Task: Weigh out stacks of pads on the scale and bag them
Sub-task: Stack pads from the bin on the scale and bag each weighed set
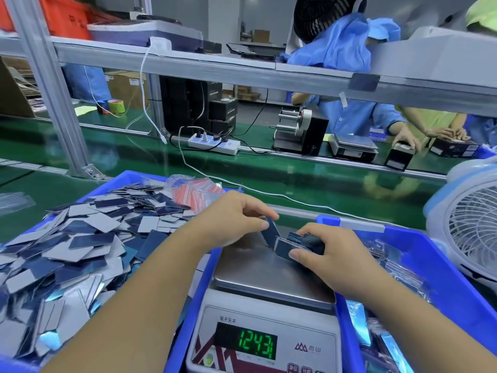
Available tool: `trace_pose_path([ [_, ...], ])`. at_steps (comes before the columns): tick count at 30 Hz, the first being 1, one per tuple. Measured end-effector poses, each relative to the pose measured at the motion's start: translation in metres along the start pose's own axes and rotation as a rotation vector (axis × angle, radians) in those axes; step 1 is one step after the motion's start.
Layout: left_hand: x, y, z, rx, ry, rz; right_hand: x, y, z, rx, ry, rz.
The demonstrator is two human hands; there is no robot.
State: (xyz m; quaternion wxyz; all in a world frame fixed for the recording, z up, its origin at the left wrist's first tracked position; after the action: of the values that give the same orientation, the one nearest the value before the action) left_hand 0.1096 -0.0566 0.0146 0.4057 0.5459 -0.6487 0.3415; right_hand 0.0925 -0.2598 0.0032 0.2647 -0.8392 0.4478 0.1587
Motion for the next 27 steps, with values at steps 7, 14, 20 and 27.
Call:
trace_pose_path([
  [7,-0.011,-0.008,0.001,0.124,0.285,-0.080,0.000,0.000,-0.007,0.095,-0.094,-0.023],
  [14,-0.012,-0.005,0.017,-0.141,0.412,-0.142,-0.002,-0.002,-0.005,0.102,-0.025,-0.063],
  [20,-0.011,0.003,0.012,-0.265,0.216,-0.126,0.000,0.001,-0.001,0.026,0.005,-0.060],
  [27,0.001,0.001,0.005,-0.039,-0.082,-0.007,0.000,0.001,-0.005,0.073,0.003,-0.058],
])
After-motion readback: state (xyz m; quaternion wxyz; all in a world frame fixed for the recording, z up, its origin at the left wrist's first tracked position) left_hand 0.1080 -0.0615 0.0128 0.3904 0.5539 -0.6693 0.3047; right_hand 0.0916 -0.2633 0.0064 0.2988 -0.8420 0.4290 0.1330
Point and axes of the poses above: each hand's wrist, its own y-axis away from the middle knuckle, its own z-axis out of the palm, x = y × z, the point moved 4 cm from there along -y, towards the middle knuckle, and after that the axes turned 8 degrees about -z, right-handed, at the moved point
